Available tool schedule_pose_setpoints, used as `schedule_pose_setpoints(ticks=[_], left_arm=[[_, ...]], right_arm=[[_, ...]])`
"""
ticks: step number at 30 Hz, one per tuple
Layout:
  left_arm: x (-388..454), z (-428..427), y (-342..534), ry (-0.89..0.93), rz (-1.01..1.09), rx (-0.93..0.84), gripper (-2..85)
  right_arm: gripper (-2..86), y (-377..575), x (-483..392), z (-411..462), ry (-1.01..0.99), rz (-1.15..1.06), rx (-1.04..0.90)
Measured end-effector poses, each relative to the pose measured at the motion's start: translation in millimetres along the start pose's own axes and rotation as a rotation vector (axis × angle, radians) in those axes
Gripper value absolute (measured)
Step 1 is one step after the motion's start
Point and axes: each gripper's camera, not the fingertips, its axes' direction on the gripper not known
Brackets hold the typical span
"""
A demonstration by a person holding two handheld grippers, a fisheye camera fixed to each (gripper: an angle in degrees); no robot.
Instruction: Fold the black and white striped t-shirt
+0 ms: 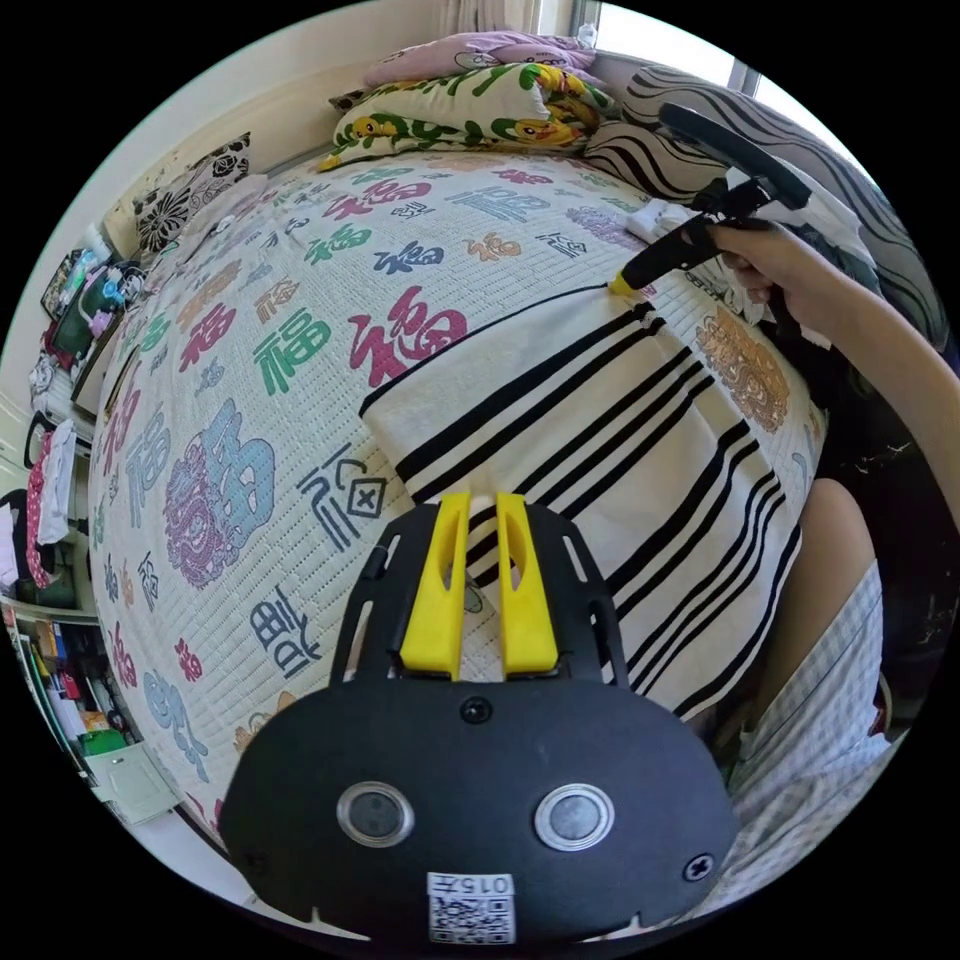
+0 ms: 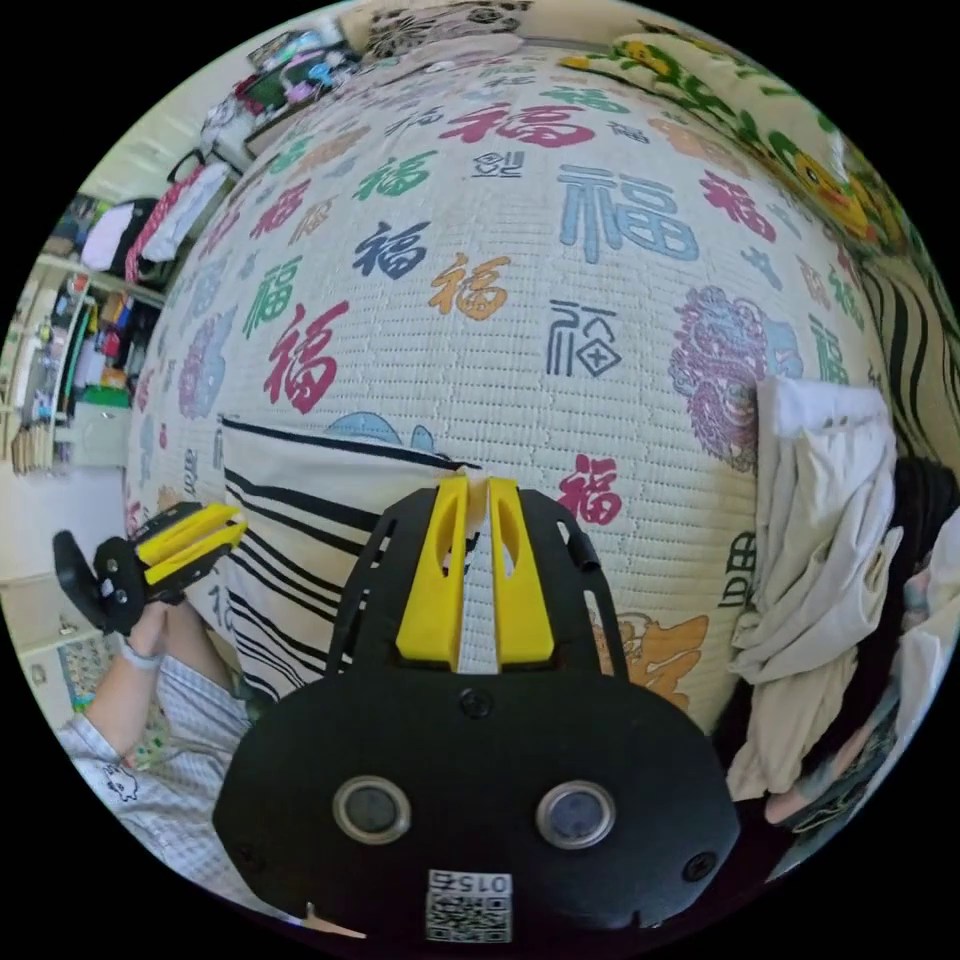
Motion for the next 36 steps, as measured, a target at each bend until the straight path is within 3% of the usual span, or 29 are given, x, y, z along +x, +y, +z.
schedule_pose_setpoints(ticks=[2,5,10,16,21,24,25,27,29,36], left_arm=[[-6,-10,-2,0.032,-0.022,0.011,4.9],[-13,-22,-8,0.066,-0.044,0.003,4.8],[-29,-59,-15,0.107,-0.078,0.047,3.1],[-79,-106,-27,0.182,-0.190,0.119,3.4],[-117,-125,-32,0.206,-0.274,0.112,3.5],[-133,-137,-33,0.232,-0.291,0.116,4.0],[-139,-140,-34,0.254,-0.296,0.114,4.5],[-149,-142,-38,0.309,-0.312,0.116,6.0],[-163,-140,-43,0.399,-0.347,0.113,8.4],[-192,-130,-45,0.631,-0.433,0.101,8.6]], right_arm=[[3.8,7,28,-3,-0.104,0.083,0.025],[1.3,18,50,-7,-0.060,0.151,0.061],[5.2,19,62,-10,-0.291,0.086,0.102],[4.8,-3,54,15,-0.229,0.045,0.007],[2.7,11,99,16,-0.373,0.166,0.068],[1.5,32,133,10,-0.354,0.253,0.164],[2.2,35,142,13,-0.473,0.216,0.165],[6.4,33,148,24,-0.661,0.166,0.110],[10.6,28,144,35,-0.604,0.128,0.054],[9.9,11,135,72,-0.580,0.042,-0.079]])
